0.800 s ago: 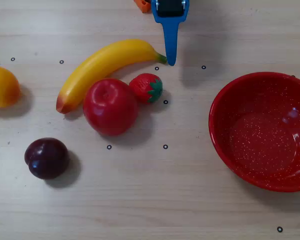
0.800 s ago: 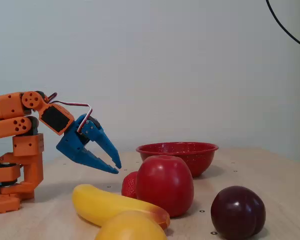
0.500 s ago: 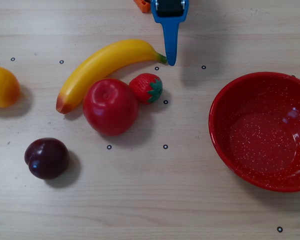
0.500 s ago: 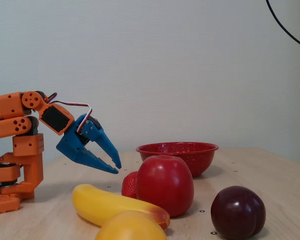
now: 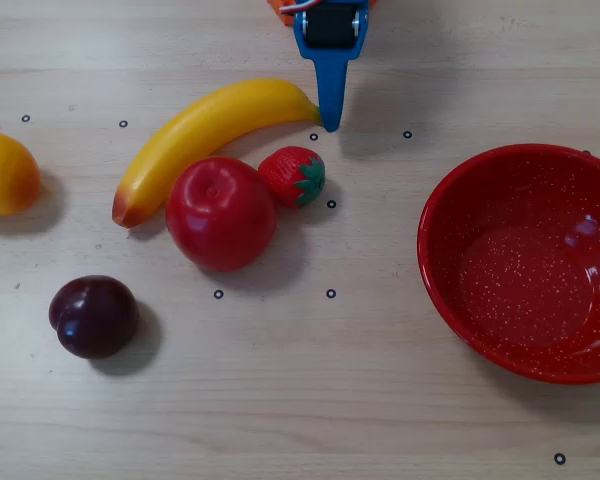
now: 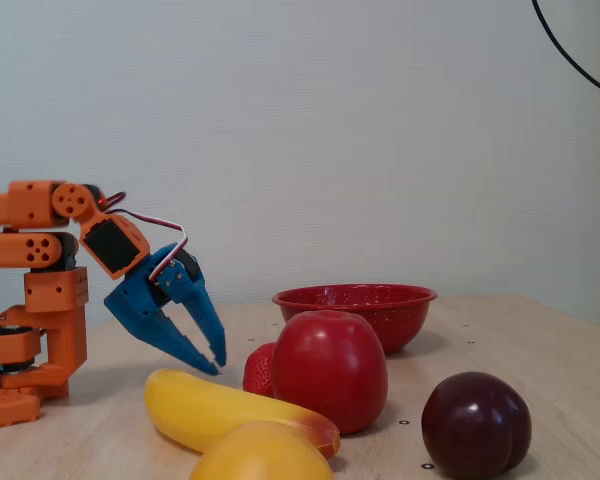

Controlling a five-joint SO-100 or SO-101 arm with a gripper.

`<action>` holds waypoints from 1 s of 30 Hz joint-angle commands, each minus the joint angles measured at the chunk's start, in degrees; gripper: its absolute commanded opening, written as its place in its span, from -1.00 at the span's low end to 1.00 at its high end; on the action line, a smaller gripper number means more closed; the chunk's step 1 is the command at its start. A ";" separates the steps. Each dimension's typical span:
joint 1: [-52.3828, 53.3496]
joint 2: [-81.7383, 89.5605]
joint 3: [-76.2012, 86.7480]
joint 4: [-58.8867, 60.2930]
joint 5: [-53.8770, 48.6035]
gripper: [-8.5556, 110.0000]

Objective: Put the peach in the red bowl.

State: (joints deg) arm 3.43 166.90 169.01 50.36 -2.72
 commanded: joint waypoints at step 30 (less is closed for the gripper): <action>-28.12 -80.42 -117.69 42.45 16.44 -0.85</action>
State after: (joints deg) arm -22.32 86.31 61.88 91.05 12.22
